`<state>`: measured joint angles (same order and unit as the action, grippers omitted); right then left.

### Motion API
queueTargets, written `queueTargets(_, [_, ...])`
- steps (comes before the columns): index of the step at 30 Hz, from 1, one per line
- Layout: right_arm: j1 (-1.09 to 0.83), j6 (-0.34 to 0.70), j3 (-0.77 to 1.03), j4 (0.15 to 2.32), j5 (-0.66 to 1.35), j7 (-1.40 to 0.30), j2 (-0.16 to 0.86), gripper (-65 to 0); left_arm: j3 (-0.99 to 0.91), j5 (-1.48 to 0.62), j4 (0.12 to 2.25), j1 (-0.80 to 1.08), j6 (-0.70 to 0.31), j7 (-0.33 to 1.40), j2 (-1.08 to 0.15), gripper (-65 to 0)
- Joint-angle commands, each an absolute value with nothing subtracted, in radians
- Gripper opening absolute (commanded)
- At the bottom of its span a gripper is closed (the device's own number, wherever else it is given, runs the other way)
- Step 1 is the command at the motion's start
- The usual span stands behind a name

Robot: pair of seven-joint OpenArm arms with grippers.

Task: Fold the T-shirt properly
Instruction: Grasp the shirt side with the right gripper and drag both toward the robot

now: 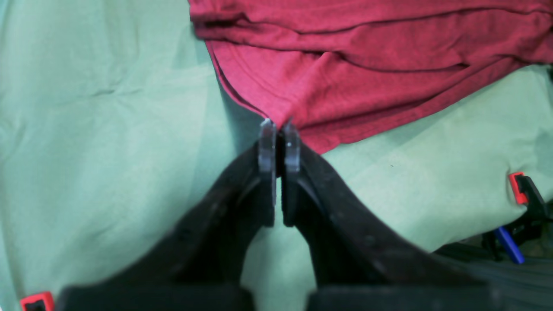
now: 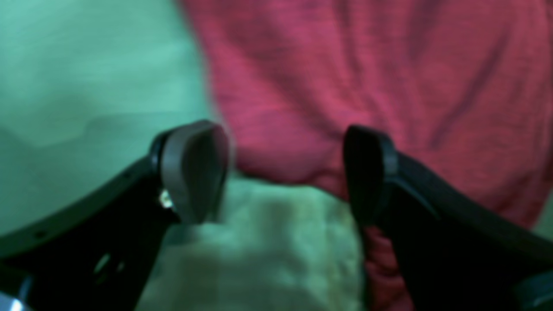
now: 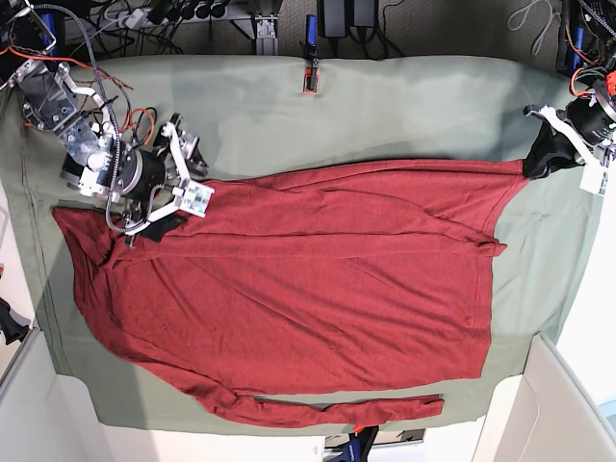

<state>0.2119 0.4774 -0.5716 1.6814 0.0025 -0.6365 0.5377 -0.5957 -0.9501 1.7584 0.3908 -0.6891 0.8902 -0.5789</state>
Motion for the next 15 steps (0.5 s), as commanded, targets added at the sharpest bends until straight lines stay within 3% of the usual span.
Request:
queueTargets(1, [0.24,0.467,-0.564,1.688,0.004,-0.625,0.547,-20.3,-0.604,-0.964,1.772,0.389,-0.698,0.872,-0.599,-65.0])
queueTargets(15, [0.26,0.481,-0.565,1.619,0.018,-0.619,0.492,-20.3,-0.604,-0.965,1.771,0.388,-0.698,0.872,-0.599,-65.0])
